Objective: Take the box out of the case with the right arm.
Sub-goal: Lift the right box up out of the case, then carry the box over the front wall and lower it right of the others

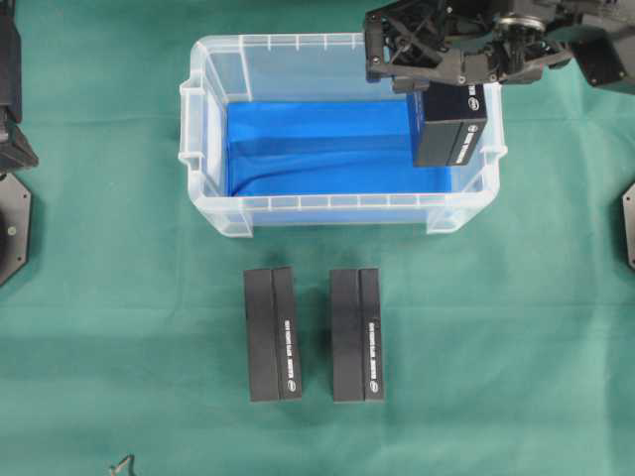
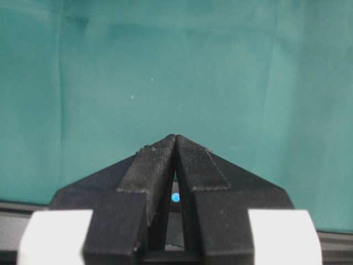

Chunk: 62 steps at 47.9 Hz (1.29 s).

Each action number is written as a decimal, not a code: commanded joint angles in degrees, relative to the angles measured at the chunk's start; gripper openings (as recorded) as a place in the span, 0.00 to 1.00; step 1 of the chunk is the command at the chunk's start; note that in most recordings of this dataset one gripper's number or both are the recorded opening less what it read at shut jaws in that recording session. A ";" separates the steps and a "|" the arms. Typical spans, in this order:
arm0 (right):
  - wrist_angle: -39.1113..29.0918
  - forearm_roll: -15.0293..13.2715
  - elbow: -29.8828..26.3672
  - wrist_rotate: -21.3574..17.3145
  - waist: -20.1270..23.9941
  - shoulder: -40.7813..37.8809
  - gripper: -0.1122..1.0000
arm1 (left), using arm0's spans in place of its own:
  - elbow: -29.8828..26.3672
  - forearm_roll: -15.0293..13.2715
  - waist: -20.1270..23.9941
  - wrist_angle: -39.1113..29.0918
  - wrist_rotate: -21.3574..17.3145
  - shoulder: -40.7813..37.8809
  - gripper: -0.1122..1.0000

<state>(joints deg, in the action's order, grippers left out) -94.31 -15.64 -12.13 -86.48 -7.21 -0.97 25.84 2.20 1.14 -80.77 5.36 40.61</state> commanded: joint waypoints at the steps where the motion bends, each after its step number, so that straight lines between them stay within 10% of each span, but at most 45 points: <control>1: -0.18 -0.35 -1.67 0.18 0.26 2.29 0.67 | -1.05 0.09 0.09 0.26 0.09 0.00 0.10; 44: -2.72 -0.35 -1.58 -0.88 4.04 2.29 0.67 | -1.14 0.09 0.18 0.26 0.00 -0.26 0.10; 62: -4.75 -0.35 -1.58 -6.86 10.46 2.29 0.67 | -1.32 0.09 0.18 0.26 0.09 -0.62 0.10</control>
<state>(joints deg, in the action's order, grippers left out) -98.61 -15.64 -12.13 -92.46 1.58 -0.97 25.93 2.20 1.14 -80.77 5.45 40.08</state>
